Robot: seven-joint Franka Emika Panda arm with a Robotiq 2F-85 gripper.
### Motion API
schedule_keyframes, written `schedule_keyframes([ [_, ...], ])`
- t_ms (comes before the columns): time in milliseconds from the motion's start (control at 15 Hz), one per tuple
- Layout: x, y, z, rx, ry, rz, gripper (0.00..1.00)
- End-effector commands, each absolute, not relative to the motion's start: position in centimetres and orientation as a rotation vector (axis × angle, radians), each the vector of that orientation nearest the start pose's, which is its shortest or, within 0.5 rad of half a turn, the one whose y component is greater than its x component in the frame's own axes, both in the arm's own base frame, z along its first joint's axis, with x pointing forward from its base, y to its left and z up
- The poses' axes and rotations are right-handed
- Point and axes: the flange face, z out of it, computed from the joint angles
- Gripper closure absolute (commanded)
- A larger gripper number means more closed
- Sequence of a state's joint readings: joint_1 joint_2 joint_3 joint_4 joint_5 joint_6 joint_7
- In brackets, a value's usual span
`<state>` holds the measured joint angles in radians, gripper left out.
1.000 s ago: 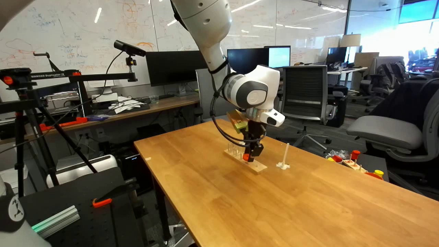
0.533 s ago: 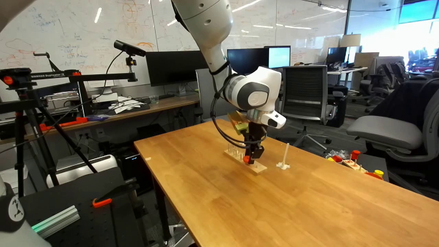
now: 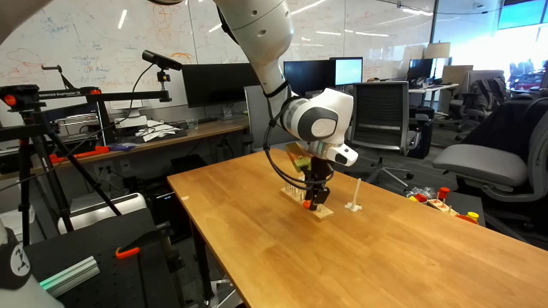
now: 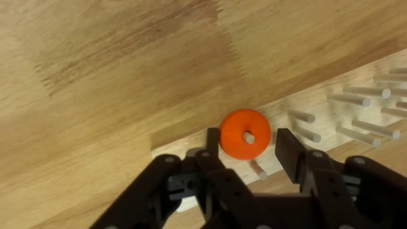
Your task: Put the orange ring on the wooden platform
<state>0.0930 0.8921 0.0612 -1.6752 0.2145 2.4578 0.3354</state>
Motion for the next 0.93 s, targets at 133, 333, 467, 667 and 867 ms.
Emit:
schedule_keyframes([
  [133, 64.9, 9.9, 9.3, -2.923, 0.561, 0.242, 0.02],
  [333, 65.2, 9.3, 13.5, -2.908, 0.544, 0.178, 0.0],
  [467, 65.5, 8.9, 17.2, -2.925, 0.526, 0.121, 0.0],
  [667, 65.2, 8.9, 22.6, -2.994, 0.478, 0.068, 0.0],
  [867, 64.3, 9.0, 27.2, -3.055, 0.404, 0.047, 0.0],
])
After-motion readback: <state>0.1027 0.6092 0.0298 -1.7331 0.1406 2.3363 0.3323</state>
